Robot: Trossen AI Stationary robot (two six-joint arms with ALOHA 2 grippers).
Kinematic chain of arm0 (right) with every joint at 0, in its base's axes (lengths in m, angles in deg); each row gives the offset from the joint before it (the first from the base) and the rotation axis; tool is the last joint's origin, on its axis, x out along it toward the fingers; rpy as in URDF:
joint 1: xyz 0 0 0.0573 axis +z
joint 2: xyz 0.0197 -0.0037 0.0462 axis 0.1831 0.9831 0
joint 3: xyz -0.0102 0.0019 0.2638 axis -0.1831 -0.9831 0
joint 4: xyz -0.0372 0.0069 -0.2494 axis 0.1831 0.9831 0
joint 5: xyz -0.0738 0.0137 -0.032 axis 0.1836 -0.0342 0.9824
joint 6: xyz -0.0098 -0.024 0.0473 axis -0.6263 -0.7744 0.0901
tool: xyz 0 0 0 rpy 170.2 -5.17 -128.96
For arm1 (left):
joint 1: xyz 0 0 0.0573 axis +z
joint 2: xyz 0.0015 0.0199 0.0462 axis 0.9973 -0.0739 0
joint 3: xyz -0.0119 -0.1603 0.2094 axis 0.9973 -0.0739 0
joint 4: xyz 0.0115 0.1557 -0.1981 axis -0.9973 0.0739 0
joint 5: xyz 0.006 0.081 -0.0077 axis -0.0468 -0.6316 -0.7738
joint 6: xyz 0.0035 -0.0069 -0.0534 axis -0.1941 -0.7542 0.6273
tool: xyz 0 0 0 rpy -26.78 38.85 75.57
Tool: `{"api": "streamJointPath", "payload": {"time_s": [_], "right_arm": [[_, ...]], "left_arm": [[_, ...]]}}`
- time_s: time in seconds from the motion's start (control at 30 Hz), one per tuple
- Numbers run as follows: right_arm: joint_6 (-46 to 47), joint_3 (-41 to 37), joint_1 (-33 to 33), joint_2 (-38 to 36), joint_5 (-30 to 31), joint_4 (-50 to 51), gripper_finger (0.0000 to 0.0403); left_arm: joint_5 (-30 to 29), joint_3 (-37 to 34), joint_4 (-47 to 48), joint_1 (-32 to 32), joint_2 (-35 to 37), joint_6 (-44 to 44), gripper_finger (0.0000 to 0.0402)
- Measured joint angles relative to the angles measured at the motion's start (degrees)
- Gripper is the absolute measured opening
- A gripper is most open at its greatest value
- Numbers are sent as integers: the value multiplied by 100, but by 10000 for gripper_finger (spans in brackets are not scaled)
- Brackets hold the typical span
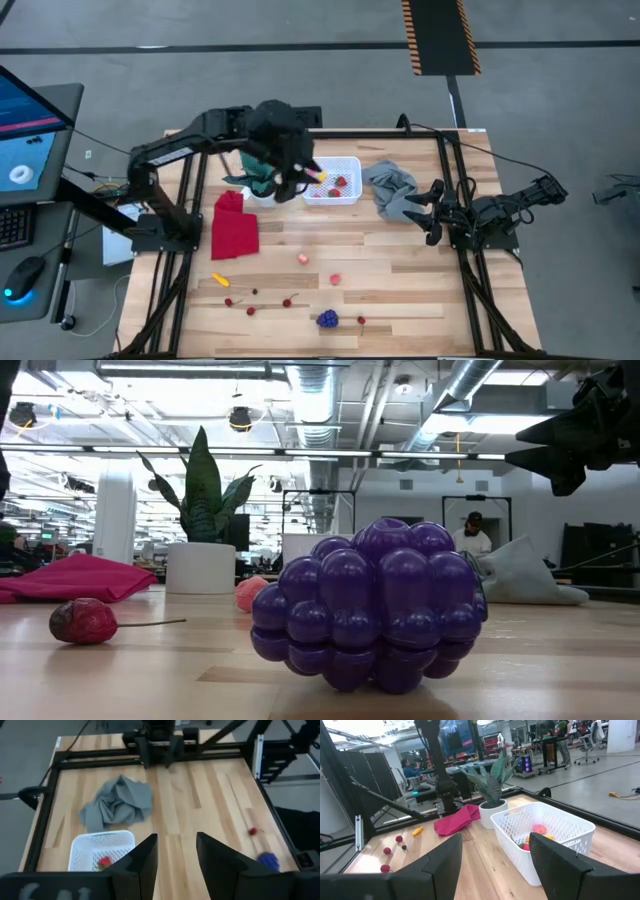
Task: Pick and placing Produce into tupperware
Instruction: Put the violet grapes into the white bin
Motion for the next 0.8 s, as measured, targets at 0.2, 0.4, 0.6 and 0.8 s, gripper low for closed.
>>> {"api": "streamJointPath", "payload": {"time_s": [0.2,0.4,0.6,0.8], "right_arm": [[47,-4,9,-1,-8,-33,254],[54,-4,7,-2,-139,-19,254],[54,-4,7,-1,-352,-33,254],[52,-4,7,0,-356,-162,254]], "left_arm": [[-5,-7,-22,-441,540,-89,125],[-105,-4,-320,-757,1406,-134,125],[-580,-480,-320,-1133,2266,79,125],[-962,-2022,-972,-1420,3519,306,125]]}}
